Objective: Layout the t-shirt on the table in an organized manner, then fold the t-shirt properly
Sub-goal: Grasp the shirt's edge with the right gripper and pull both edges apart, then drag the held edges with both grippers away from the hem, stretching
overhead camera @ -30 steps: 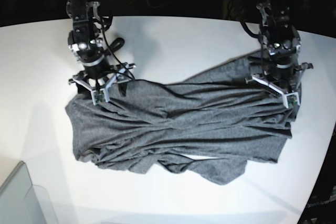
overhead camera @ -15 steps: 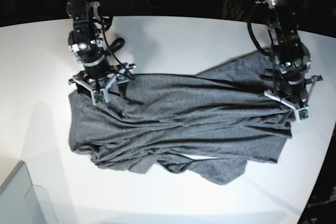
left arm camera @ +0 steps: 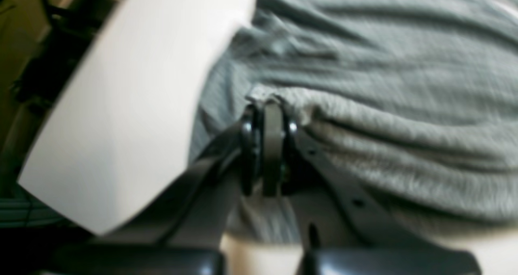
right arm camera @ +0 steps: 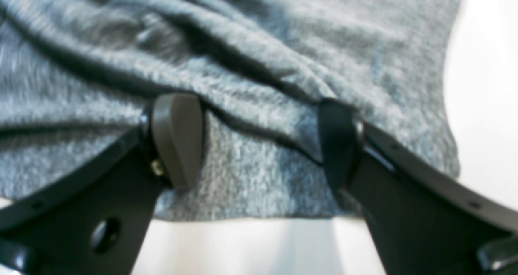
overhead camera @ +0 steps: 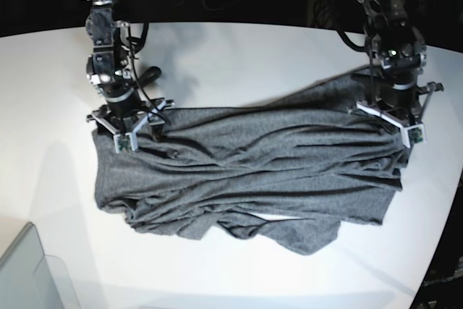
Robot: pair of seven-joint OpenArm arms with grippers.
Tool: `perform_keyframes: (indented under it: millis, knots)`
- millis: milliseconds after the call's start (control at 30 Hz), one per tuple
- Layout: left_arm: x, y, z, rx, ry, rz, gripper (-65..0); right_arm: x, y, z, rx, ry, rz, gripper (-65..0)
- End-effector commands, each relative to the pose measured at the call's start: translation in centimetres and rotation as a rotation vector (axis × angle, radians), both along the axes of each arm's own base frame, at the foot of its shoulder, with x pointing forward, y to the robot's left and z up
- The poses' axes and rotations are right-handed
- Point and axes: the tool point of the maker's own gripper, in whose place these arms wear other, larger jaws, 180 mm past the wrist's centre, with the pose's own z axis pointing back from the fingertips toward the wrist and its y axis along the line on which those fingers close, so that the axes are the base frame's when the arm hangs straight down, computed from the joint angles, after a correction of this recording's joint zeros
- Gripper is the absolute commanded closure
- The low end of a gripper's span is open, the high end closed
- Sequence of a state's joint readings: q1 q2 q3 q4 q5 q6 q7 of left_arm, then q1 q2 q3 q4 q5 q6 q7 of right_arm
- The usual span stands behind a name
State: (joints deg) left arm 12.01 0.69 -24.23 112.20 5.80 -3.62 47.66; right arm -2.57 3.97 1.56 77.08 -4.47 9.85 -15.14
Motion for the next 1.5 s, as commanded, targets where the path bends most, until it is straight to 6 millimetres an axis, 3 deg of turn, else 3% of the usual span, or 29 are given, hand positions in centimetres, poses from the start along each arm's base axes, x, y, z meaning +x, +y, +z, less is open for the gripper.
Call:
perform_keyframes:
  millis: [0, 67, 267, 567, 700, 900, 1167, 1267, 1467]
  knots:
    - [0.2, -0.4, 1.2, 0.012, -0.025, -0.020, -0.2, -0.1, -1.2, 0.0, -0.036, 0.016, -0.015, -45.1]
    - [-1.2, -1.4, -0.2, -0.006, 0.070, -0.063, -0.2, -0.3, -2.7, 0.0, -0.060, 0.018, -0.028, -45.1]
    - [-5.6, -1.0, -3.4, -0.036, 0.274, -0.079, -0.1, -0.9, -4.6, -0.2, -0.105, 0.034, -0.029, -45.1]
    - [-10.2, 2.9, -4.4, 0.020, 0.492, -0.088, -0.1, -0.5, -6.4, 0.5, -0.149, 0.022, -0.027, -45.1]
    - [-11.4, 3.1, -4.8, 0.037, 0.592, -0.131, -0.1, 0.2, -6.2, 1.0, -0.145, 0.007, -0.029, -45.1]
    - [-11.5, 3.2, -4.7, 0.042, 0.649, -0.139, -0.1, 0.2, -5.5, 0.9, -0.128, 0.006, -0.030, -45.1]
    - [-8.8, 4.0, -3.9, 0.072, 0.543, -0.164, -1.0, 0.1, -5.2, 0.6, -0.120, 0.012, -0.031, -45.1]
    - [-8.6, 4.0, -4.0, 0.071, 0.543, -0.164, -8.8, 0.1, -5.2, 0.7, -0.120, 0.010, -0.031, -45.1]
    - [-8.5, 5.2, -4.0, 0.113, 0.582, -0.122, -37.9, 0.3, -5.4, 0.8, -0.123, 0.006, -0.031, -45.1]
